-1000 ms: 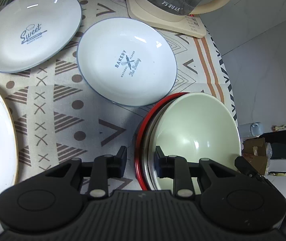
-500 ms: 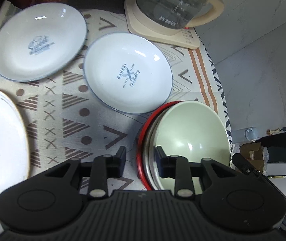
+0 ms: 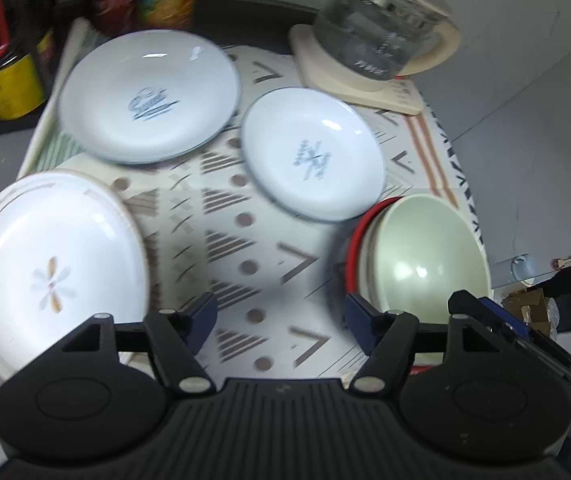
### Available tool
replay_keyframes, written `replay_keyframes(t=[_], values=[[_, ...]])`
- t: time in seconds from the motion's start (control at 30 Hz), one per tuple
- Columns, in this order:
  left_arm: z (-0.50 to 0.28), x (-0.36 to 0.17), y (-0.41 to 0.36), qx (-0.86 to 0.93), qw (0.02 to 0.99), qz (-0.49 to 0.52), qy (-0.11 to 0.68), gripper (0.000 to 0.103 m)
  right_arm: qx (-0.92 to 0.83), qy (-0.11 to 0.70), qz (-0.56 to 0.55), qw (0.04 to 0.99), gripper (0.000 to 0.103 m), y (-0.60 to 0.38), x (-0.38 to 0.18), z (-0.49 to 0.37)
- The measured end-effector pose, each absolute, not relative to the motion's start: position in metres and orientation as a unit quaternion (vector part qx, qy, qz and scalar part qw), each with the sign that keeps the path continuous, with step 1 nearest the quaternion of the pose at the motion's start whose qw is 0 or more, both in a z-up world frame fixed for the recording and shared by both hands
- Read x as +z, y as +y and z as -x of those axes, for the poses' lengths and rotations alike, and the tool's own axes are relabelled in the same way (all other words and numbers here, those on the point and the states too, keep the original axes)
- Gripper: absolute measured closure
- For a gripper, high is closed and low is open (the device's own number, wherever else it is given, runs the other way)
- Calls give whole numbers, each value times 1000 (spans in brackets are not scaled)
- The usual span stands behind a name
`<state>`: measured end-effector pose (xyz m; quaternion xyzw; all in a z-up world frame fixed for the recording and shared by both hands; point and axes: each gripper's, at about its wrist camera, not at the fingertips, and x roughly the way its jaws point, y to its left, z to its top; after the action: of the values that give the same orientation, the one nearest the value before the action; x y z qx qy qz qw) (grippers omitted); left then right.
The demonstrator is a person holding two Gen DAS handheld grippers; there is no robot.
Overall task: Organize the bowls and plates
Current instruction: 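Withdraw both grippers from the bowl stack, then move both grippers toward the white plate printed "Sweet"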
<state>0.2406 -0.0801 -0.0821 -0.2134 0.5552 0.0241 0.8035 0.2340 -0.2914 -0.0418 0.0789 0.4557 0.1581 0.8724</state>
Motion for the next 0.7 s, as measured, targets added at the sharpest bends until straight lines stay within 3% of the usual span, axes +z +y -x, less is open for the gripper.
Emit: replay_keyframes(t=[0.43,0.5,0.7], values=[[-192,-84,-34,65,808,215,545,19,208,454,-50,865,17,-241,-41,-216],[-186,-83,-28,70,810,219,540,18,214,452,-44,865,5,-234,-40,-215],[-167,-82,-7,103,808,221,536,18,232,453,-24,860,0,-214,-37,-210]])
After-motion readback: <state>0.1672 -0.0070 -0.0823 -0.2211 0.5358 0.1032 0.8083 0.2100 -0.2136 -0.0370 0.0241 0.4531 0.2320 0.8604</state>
